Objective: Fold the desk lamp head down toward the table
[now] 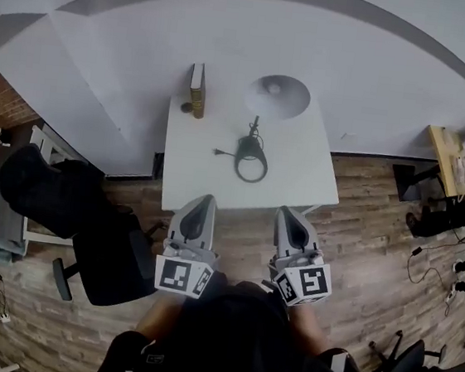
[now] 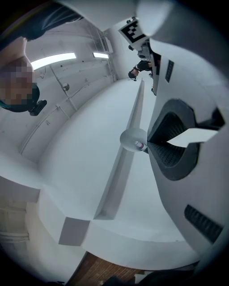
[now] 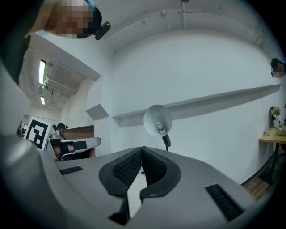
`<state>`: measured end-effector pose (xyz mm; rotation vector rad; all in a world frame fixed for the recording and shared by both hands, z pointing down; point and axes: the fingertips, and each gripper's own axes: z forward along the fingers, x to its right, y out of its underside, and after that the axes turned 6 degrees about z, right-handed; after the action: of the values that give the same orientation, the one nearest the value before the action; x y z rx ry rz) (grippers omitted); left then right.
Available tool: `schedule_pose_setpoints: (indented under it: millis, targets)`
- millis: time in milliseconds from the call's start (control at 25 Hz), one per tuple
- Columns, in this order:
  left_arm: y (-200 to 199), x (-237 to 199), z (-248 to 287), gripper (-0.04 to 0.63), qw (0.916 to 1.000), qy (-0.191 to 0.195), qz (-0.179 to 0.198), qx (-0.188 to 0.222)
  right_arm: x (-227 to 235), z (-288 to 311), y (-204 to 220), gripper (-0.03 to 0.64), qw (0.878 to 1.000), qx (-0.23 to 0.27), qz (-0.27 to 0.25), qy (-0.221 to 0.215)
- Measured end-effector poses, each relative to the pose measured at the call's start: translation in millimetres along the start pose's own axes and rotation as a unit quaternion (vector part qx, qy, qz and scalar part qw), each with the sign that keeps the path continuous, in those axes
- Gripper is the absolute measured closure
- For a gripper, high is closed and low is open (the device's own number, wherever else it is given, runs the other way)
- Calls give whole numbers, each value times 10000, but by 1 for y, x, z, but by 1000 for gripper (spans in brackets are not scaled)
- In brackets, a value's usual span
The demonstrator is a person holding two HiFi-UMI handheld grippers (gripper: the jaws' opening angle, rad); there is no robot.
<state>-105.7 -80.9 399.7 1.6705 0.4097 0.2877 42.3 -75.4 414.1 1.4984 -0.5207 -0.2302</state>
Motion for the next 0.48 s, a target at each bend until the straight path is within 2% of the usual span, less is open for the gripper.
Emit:
schedule_pose_setpoints:
  millis: [240, 480]
  targets:
    - [-3, -15, 40, 572, 9995, 305, 59, 10, 14, 30, -8, 611, 9997, 31, 43, 229]
    - [-6, -21, 79, 572, 9994, 326, 72, 106, 42, 60, -16, 611, 9996, 110, 86, 265]
